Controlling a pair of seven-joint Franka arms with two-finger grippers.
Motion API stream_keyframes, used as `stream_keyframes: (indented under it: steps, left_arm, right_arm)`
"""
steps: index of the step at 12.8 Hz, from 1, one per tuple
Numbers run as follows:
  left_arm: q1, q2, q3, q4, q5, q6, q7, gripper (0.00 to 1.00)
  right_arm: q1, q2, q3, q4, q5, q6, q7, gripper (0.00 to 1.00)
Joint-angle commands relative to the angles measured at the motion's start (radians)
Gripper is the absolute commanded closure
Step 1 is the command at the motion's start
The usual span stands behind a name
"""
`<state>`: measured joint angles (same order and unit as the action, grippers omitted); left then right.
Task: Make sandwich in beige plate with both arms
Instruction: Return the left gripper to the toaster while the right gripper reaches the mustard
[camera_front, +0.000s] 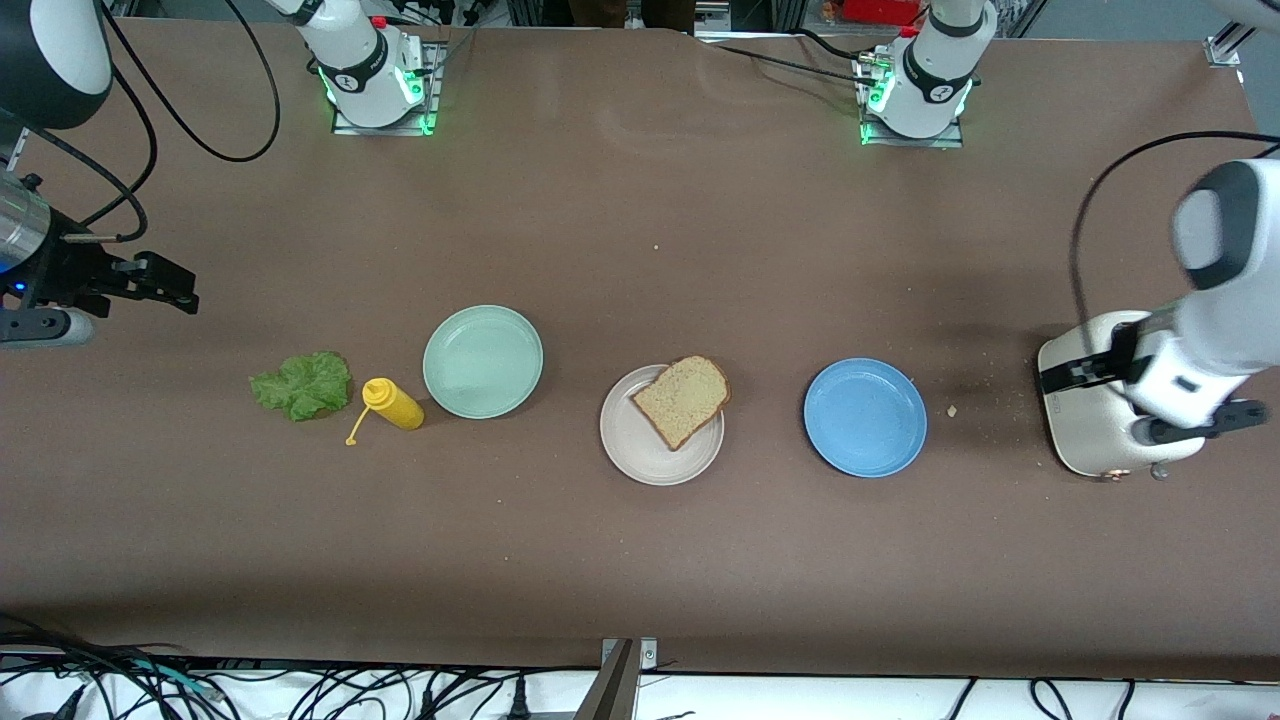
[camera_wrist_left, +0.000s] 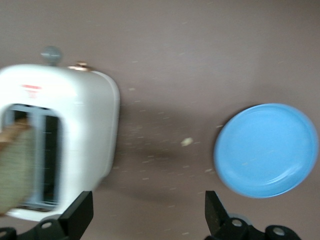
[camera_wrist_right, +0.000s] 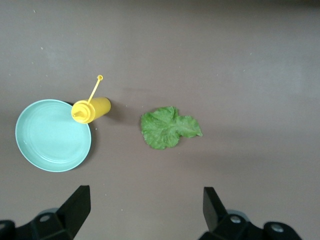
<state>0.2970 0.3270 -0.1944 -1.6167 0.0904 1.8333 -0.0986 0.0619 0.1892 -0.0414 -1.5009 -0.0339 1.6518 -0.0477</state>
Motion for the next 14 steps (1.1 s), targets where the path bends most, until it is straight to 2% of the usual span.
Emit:
stream_keyframes:
  steps: [1,3,5,6,7,10,11,12,13,14]
  left_arm:
    - [0.130,-0.016,-0.019,-0.006,0.072,-0.028,0.192,0.01]
    - [0.224,-0.005,-0.020,-0.005,0.103,-0.023,0.301,0.02]
    - [0.257,0.026,-0.019,-0.005,0.101,-0.020,0.352,0.10]
    - [0.255,0.039,-0.020,-0.005,0.098,-0.020,0.347,0.11]
    - [0.252,0.044,-0.022,-0.006,0.089,-0.020,0.338,0.10]
    - [0.249,0.079,-0.026,-0.006,0.033,-0.006,0.324,0.10]
    - [0.251,0.081,-0.025,-0.006,0.028,0.000,0.326,0.14]
    - [0.252,0.081,-0.025,-0.008,0.031,-0.002,0.329,0.32]
    - [0.252,0.081,-0.023,-0.008,0.037,-0.003,0.327,0.56]
    - [0.254,0.081,-0.020,-0.009,0.038,-0.005,0.327,0.72]
  right_arm:
    - [-0.008,0.081,-0.002,0.018,0.012,0.000,-0.012,0.00]
    - [-0.008,0.117,0.000,0.019,0.009,0.043,-0.026,0.00]
    - [-0.011,0.165,-0.003,0.021,0.009,0.087,-0.067,0.00]
    - [-0.025,0.197,-0.005,0.007,0.011,0.147,-0.116,0.00]
    - [-0.030,0.213,-0.005,-0.028,0.012,0.242,-0.136,0.00]
    - [-0.043,0.208,-0.005,-0.249,0.014,0.513,-0.141,0.00]
    - [-0.044,0.208,-0.005,-0.299,0.016,0.573,-0.141,0.00]
    - [-0.053,0.208,-0.005,-0.346,0.014,0.624,-0.141,0.00]
    - [-0.057,0.207,-0.005,-0.389,0.014,0.664,-0.141,0.00]
    - [-0.063,0.207,-0.005,-0.418,0.014,0.686,-0.139,0.00]
